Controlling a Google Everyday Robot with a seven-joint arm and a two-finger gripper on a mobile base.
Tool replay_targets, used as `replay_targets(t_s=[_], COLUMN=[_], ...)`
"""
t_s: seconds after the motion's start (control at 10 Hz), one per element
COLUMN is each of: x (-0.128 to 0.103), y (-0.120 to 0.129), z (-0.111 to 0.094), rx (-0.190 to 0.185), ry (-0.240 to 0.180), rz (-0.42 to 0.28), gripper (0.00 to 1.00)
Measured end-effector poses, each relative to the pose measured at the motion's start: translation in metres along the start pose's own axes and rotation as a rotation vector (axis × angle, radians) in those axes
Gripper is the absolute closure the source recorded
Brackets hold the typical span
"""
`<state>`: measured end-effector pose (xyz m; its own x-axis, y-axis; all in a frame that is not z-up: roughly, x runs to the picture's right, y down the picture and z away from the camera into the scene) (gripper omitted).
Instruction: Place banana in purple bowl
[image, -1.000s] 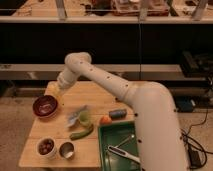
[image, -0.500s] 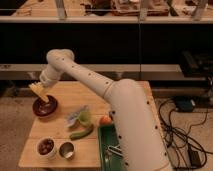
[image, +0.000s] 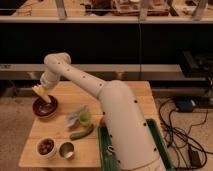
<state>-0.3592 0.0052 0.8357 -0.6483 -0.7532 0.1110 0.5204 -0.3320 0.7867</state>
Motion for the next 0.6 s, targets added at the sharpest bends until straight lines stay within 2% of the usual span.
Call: replay_targets(t_s=[0.1,0.6], x=[-0.001,-0.008], y=[0.0,-0.014], z=[-0.001,-0.02], rx=[-0.002,0.03], ry=[-0.001,-0.007], rz=[-0.002,-0.018], gripper=[0.21,0.2])
